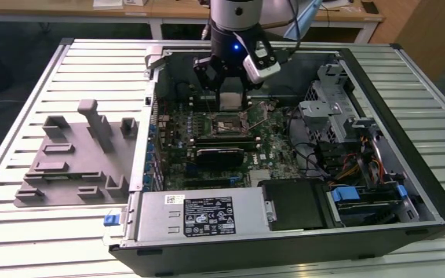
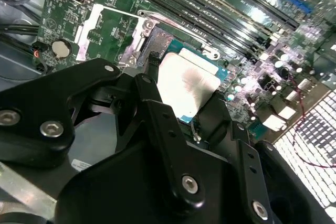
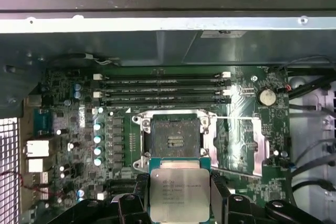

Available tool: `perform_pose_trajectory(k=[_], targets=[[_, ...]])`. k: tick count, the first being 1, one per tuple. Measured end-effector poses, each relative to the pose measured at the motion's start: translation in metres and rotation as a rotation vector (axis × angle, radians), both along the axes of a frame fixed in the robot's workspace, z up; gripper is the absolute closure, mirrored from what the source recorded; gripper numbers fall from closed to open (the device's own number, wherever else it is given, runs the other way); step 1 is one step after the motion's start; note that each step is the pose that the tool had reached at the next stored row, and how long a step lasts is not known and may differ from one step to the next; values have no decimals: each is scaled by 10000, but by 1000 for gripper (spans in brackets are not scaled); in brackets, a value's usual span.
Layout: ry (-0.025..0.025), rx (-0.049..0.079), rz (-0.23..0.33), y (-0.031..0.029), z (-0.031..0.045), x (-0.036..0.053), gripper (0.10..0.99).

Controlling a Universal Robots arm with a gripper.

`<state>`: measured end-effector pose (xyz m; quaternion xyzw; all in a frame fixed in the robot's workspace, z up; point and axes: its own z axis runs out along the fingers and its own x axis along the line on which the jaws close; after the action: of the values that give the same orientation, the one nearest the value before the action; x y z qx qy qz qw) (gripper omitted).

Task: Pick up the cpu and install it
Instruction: 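Pick up the cpu and move it towards the insertion slot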

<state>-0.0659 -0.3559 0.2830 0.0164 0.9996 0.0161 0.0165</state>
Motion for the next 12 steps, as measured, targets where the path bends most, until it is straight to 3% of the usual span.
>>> perform_pose_trajectory(k=[12], targets=[[1,-81,0,62,-218,5,541]])
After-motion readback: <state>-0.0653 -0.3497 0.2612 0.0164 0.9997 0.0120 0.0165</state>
